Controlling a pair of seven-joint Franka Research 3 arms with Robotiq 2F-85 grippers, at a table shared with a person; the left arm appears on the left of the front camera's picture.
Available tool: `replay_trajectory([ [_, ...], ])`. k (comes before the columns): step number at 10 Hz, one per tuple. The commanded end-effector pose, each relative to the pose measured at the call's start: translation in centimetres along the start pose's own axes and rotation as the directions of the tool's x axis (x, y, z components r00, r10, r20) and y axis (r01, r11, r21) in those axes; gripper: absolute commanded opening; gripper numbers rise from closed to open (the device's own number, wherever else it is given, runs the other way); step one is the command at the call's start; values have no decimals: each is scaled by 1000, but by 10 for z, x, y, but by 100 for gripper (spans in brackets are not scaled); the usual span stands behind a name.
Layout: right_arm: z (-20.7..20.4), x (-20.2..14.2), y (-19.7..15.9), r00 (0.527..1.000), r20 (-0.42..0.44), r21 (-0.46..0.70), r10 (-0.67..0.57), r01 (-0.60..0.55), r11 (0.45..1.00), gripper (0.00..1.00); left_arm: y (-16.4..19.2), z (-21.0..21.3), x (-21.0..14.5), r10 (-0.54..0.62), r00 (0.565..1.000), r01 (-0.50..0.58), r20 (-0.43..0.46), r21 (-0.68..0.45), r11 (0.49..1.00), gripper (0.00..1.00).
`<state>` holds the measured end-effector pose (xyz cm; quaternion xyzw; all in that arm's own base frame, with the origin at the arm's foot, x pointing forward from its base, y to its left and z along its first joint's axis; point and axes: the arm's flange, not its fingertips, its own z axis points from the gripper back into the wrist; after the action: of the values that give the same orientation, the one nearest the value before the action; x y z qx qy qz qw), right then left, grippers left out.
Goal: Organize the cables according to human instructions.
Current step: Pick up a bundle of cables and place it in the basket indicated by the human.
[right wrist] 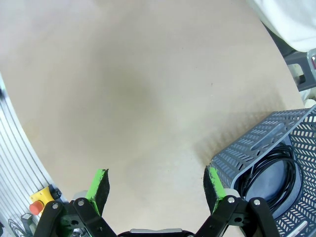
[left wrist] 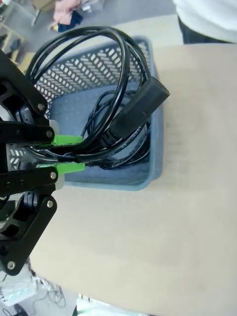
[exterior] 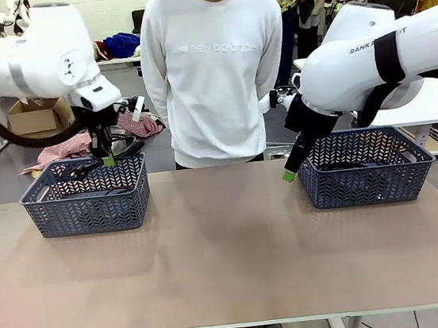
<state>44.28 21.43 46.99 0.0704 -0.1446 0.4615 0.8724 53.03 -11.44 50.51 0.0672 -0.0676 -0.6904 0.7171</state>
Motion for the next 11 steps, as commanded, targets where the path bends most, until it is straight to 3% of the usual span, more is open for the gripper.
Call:
replay_trajectory([
  [1, 1, 0, 0, 1000, 3, -2, 7, -7, 1000, 100, -16, -10, -15, -38, 999, 37, 28, 32, 999, 11],
  [6, 1, 0, 0, 1000, 3, -2, 7, -7, 1000, 100, -15, -31, -60, -97, 995, 95, 34, 59, 994, 11],
  [11, 1, 0, 0, 1000, 3, -2, 7, -7, 1000, 100, 5, -56, -77, -36, 999, 35, 25, 37, 999, 11],
])
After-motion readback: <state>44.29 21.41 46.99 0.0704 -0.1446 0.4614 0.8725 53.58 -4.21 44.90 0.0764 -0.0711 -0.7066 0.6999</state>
